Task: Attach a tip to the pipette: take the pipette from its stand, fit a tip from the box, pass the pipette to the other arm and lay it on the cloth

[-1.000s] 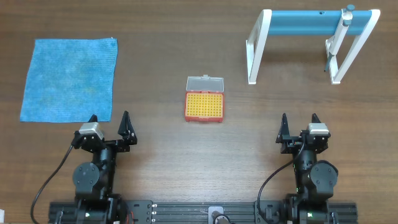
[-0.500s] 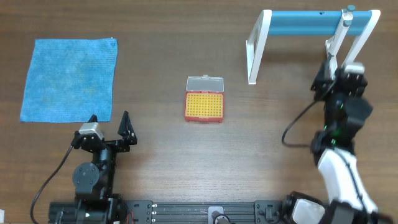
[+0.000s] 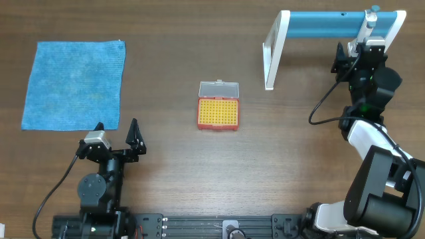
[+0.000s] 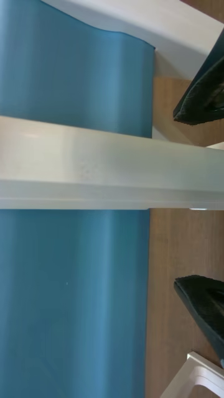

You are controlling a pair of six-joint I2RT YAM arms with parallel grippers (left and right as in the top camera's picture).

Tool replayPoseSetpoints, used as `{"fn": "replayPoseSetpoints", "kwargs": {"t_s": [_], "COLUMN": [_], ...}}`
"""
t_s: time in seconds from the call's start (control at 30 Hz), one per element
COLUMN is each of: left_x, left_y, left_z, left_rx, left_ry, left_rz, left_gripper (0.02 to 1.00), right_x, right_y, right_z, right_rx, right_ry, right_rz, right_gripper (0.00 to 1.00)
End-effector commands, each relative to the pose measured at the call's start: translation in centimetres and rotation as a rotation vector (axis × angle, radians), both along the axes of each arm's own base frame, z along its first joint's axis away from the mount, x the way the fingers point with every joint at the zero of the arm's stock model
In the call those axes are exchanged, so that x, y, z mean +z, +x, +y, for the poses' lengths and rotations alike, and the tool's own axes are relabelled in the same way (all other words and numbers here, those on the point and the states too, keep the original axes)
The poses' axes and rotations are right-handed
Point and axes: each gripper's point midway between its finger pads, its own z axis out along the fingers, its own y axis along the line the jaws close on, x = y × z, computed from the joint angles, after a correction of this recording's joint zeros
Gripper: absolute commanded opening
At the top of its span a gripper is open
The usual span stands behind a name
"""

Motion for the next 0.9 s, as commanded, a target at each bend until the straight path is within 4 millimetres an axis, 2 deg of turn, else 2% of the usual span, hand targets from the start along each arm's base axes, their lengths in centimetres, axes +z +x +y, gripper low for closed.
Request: {"fn": "replayPoseSetpoints", "kwargs": {"t_s": [0.03, 0.13, 0.23, 0.27, 0.4, 0.63, 0.9], "left_x": [-0.1, -0.1, -0.1, -0.1, -0.1, -0.1, -0.1], "left_y": [0.0, 0.0, 0.0, 0.0, 0.0, 0.0, 0.0], "left_z": [0.3, 0.3, 0.3, 0.3, 0.3, 0.3, 0.3], "left_rx": [0.016, 0.016, 0.017, 0.016, 0.016, 0.016, 0.016], "left_ry": [-0.004, -0.004, -0.004, -0.004, -0.004, -0.004, -0.004], "left_rz": [0.002, 0.001, 0.002, 0.002, 0.002, 0.002, 0.002], "left_gripper": [0.952, 0.954, 0.954, 0.954, 0.952, 0.952, 0.954], "right_x": [0.6, 0.6, 0.6, 0.6, 0.8, 4.2, 4.4], "right_y": [0.5, 0.5, 0.5, 0.5, 0.5, -0.1, -0.9], "right_z": [-0.2, -0.2, -0.2, -0.3, -0.3, 0.0, 0.3], "right_rx": [0.009, 0.009, 0.009, 0.008, 0.008, 0.008, 0.009], "right_ry": [-0.014, -0.014, -0.014, -0.014, -0.017, -0.046, -0.047], "right_rz": [-0.016, -0.016, -0.016, -0.016, -0.024, -0.099, -0.104], "right_gripper": [0.770, 0.584, 0.115, 0.084, 0.082, 0.080, 0.082]}}
